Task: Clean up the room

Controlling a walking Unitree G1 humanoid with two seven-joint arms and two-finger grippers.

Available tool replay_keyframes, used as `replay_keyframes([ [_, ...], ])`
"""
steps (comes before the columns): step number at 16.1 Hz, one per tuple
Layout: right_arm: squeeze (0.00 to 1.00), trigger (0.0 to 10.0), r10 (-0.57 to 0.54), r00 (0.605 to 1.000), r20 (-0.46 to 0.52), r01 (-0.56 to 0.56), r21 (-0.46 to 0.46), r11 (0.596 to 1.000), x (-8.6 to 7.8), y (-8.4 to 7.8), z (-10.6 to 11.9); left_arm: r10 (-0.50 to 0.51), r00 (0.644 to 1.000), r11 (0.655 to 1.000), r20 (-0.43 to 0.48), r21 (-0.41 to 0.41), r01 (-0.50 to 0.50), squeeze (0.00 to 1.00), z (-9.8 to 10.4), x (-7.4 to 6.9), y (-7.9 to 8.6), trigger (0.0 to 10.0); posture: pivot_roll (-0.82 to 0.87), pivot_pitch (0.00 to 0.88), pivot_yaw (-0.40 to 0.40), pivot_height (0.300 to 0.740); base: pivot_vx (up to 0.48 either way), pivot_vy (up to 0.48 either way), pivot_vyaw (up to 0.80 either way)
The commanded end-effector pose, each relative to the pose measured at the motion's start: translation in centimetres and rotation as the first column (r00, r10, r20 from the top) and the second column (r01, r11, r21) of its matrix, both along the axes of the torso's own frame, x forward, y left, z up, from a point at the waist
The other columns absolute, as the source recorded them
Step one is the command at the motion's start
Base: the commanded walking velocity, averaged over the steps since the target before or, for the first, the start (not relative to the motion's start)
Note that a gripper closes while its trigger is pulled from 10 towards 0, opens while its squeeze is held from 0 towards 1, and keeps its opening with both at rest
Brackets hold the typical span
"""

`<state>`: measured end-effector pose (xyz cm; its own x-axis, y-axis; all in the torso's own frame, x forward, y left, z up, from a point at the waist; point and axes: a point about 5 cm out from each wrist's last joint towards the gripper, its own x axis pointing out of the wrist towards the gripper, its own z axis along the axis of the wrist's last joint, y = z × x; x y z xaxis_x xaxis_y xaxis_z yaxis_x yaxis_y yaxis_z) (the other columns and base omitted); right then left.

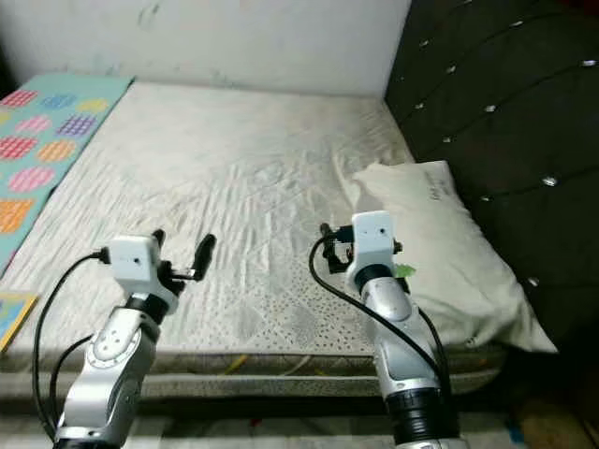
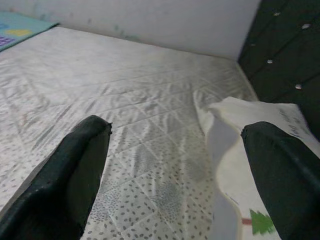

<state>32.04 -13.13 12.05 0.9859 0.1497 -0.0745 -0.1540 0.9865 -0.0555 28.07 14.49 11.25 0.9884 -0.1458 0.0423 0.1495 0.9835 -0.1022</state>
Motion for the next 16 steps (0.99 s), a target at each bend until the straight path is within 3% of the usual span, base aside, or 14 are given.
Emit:
replay_keyframes([
  [1, 0.0, 10.0, 0.005, 1.0, -0.001, -0.005, -0.004, 1.0, 0.09, -0.01, -0.04, 0.005, 1.0, 1.0, 0.0, 0.004, -0.005, 0.0, -0.06, 0.03, 0.2, 10.0, -0.09, 0.018, -0.053, 0.74, 0.0, 0.398, -0.43],
  [5, 0.0, 10.0, 0.01, 1.0, 0.0, -0.01, -0.011, 1.0, 0.23, 0.09, -0.04, 0.003, 1.0, 1.0, 0.0, 0.007, -0.003, 0.0, -0.08, 0.18, 0.12, 10.0, -0.09, 0.019, -0.054, 0.74, 0.0, 0.332, -0.42],
  [12, 0.0, 10.0, 0.044, 0.999, 0.015, -0.044, -0.042, 0.998, 0.24, 0.71, 0.06, -0.022, 0.999, 0.999, 0.05, -0.023, 0.023, 0.0, 0.53, 0.04, -0.02, 10.0, -0.09, 0.025, -0.055, 0.74, 0.077, 0.0, 0.0],
  [16, 0.0, 10.0, 0.039, 0.999, 0.019, -0.039, -0.041, 0.998, 0.23, 0.67, 0.07, -0.029, 0.998, 0.999, 0.048, -0.024, 0.03, 0.0, 0.49, 0.05, 0.02, 10.0, -0.09, 0.026, -0.053, 0.74, 0.282, 0.0, 0.76],
])
